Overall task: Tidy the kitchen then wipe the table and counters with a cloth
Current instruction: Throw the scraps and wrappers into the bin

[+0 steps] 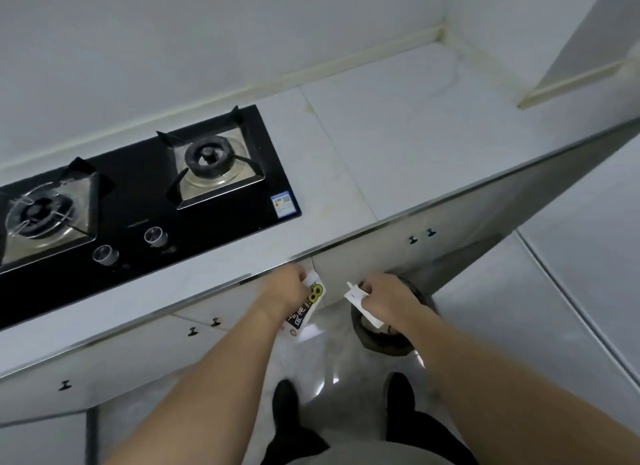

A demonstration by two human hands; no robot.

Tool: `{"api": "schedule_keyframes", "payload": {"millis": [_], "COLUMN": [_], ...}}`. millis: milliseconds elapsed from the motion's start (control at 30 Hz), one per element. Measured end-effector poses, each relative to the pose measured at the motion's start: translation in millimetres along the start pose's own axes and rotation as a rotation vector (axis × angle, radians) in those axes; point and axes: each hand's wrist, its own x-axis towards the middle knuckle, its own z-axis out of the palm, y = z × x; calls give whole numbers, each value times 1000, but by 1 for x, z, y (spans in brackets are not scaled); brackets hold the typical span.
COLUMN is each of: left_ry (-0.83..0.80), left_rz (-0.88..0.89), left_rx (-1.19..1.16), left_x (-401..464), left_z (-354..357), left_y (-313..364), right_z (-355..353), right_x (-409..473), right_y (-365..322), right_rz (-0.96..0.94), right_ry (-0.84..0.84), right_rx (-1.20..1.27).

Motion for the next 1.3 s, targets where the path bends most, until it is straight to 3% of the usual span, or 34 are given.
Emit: {"api": "schedule_keyframes", "payload": {"millis": [267,533,1000,1167,1300], "left_ry": [-65,-78,-190,-234,-258], "left_rz": [11,-36,-152,-206,-190], "left_rx": [17,-65,-180,-116,-105], "left_x": [3,36,275,315,314], "left_z": [56,87,394,445,437], "left_y": [94,114,38,17,20], "right_z": [-49,-43,159,200,194], "right_x": [12,39,281,327,326], "right_y": [102,146,313,345,344], "right_rz": [29,125,266,269,277], "right_ry": [38,47,22,-24,-54], "right_rx": [6,13,-19,9,-39]}}
